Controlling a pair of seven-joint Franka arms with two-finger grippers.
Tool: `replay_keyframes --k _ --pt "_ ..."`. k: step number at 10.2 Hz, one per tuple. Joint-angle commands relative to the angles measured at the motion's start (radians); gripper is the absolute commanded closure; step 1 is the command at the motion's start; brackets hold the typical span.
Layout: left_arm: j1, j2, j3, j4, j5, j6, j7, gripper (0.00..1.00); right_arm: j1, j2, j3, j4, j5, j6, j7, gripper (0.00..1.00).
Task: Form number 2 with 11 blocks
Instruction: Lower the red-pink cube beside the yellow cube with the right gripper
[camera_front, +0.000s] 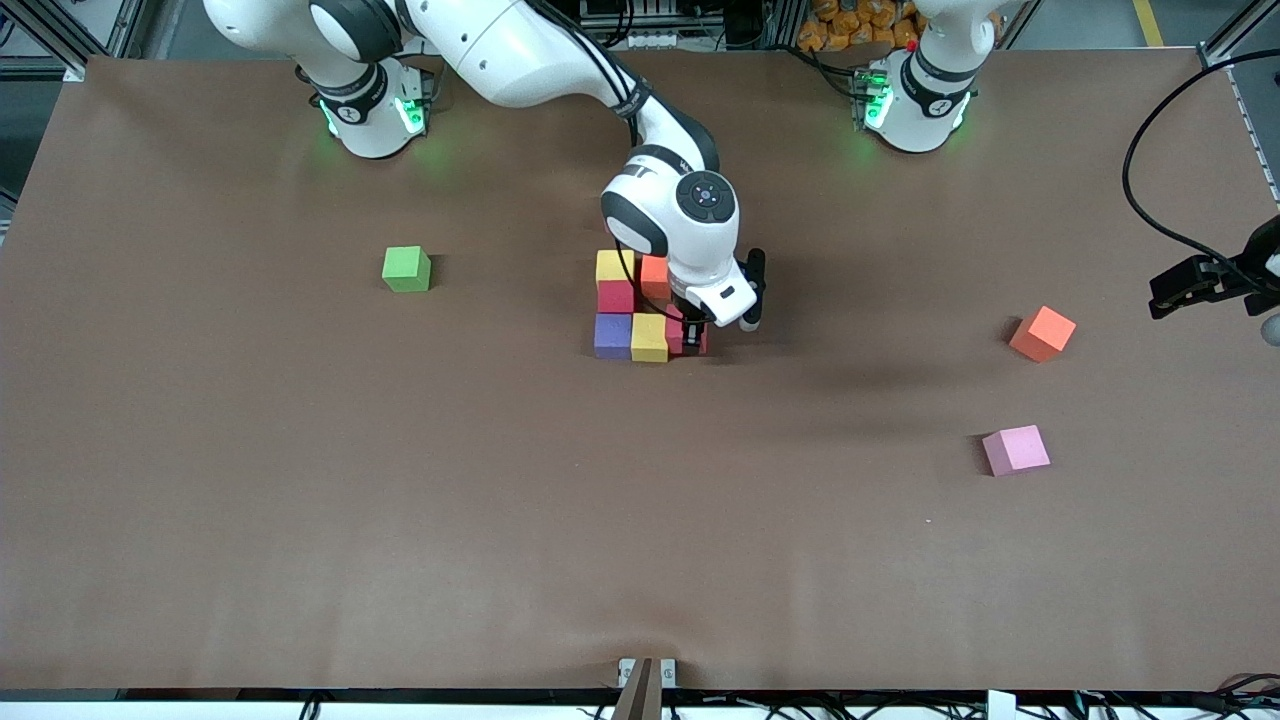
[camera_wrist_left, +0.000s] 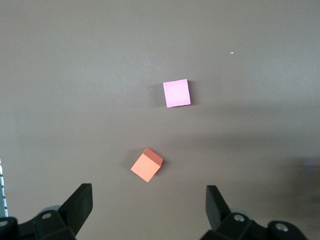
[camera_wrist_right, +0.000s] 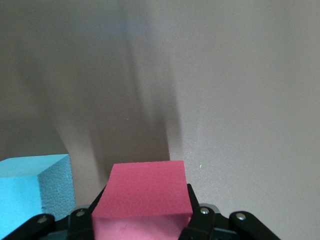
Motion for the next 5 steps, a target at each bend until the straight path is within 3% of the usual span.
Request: replay_keyframes --k 1,5 --pt "0.012 -0.024 -0.002 -0.02 -0.028 -0.008 0.031 0.0 0.008 0.034 -0.008 0.043 0.012 -0.014 -0.009 0.52" --pt "0.012 -0.024 0.0 -0.02 -0.028 -0.008 0.031 0.0 0.018 0.059 -0.009 0.057 0.011 -0.008 -0.014 0.52"
